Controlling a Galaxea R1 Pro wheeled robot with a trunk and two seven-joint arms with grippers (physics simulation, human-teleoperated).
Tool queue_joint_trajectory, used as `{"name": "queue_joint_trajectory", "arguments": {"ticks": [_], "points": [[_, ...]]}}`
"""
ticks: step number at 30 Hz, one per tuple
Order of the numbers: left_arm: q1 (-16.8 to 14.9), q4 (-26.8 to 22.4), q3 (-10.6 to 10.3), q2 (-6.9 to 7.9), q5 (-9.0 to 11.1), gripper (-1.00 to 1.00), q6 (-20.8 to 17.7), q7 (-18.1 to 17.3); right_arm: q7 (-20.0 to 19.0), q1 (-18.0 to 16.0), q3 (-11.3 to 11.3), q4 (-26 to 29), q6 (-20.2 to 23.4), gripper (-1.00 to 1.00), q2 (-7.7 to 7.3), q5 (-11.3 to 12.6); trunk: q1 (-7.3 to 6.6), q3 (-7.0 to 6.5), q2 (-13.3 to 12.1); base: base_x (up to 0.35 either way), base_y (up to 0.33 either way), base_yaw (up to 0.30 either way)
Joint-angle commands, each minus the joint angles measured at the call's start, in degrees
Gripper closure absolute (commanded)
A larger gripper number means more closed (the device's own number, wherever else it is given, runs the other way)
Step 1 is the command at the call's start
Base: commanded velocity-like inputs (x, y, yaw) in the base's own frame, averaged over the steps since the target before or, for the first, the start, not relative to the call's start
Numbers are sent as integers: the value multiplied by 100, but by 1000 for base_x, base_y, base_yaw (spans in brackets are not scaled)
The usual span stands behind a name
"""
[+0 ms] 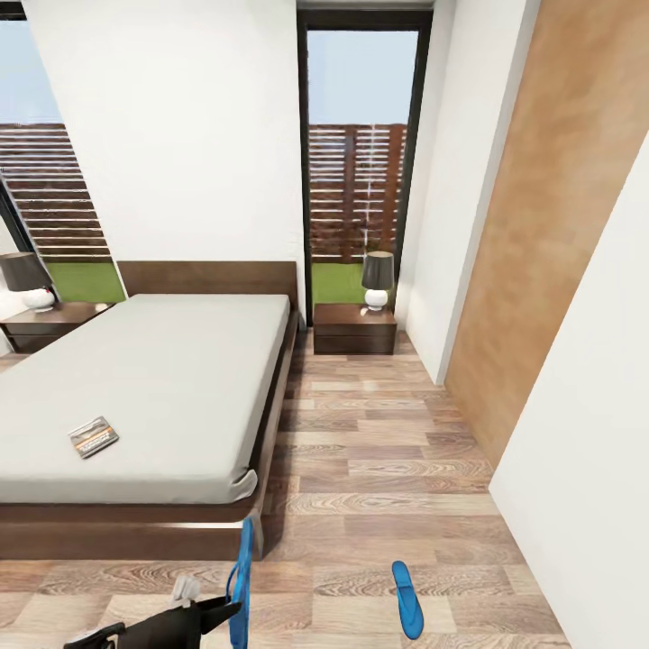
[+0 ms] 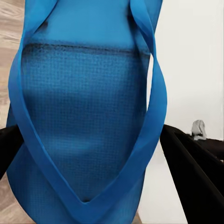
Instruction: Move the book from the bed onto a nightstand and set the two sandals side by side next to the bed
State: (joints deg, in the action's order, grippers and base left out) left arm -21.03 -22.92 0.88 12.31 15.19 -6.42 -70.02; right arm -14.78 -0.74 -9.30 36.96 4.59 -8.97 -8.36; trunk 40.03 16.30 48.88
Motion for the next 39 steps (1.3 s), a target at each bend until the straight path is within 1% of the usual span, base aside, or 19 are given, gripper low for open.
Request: {"name": "queue_joint_trajectory", "arguments": {"ticks": [1,3,6,7,8,10,11,13,14,16,19,21,23,26,29,31,32,34,39], "points": [[-1,41,36,-7,27,100,-36,-12,-36,0,-35,312,72,-100,9,-67,1,8,6,0,0,0],[1,83,61,-14,33,100,-9,7,-14,-10,-31,942,440,-100,19,-68,1,8,6,0,0,0],[2,146,74,-17,35,100,28,25,-3,-44,-26,1725,1996,-100,25,-75,1,8,6,0,0,0],[2,156,75,-17,33,100,42,27,-2,-54,-25,1838,2302,-100,27,-76,1,8,6,0,0,0],[2,172,77,-18,35,100,72,27,-1,-104,-20,2107,2884,-100,30,-75,1,8,6,0,0,0],[2,189,78,-18,33,100,125,27,4,-470,-11,2706,3811,-100,34,-81,1,8,6,0,0,0],[2,191,78,-18,34,100,133,26,5,-607,-9,2822,3982,-100,34,-85,1,8,6,0,0,0],[2,196,79,-18,36,100,154,24,5,-1252,-3,3097,4477,-100,35,-110,1,8,6,0,0,0],[2,197,79,-18,36,100,156,22,5,-1425,-1,3134,4573,-100,35,-115,1,8,6,0,0,0],[2,199,79,-18,37,100,163,18,4,-2037,8,3198,4896,-100,41,-120,1,8,6,0,0,0],[2,200,74,-24,31,100,167,21,2,-2425,20,3088,5104,-100,160,-123,1,8,6,0,0,0],[2,200,76,-26,30,100,164,27,10,-2509,23,3026,5130,-100,395,-130,1,8,6,0,0,0],[2,200,83,-20,33,100,162,30,14,-2535,27,2960,5090,-100,548,-130,1,8,6,0,0,0],[2,200,103,7,36,100,153,30,18,-2563,61,2182,4699,-100,738,-117,1,8,6,0,0,0],[2,200,111,14,34,100,151,71,44,-2569,266,1666,4513,-100,1119,-153,1,8,6,0,0,0],[2,200,105,7,31,100,151,103,161,-2570,489,1467,4468,-100,1278,-207,1,8,6,0,0,0],[2,200,98,-7,25,100,150,138,284,-2571,605,1335,4453,-100,1333,-234,1,8,6,0,0,0],[2,200,94,-19,22,100,150,251,391,-2571,687,1183,4436,-100,1368,-258,1,8,6,0,0,0],[2,200,96,-27,27,100,157,531,463,-2571,741,900,4273,-100,1388,-317,1,8,6,79,0,0]]}}
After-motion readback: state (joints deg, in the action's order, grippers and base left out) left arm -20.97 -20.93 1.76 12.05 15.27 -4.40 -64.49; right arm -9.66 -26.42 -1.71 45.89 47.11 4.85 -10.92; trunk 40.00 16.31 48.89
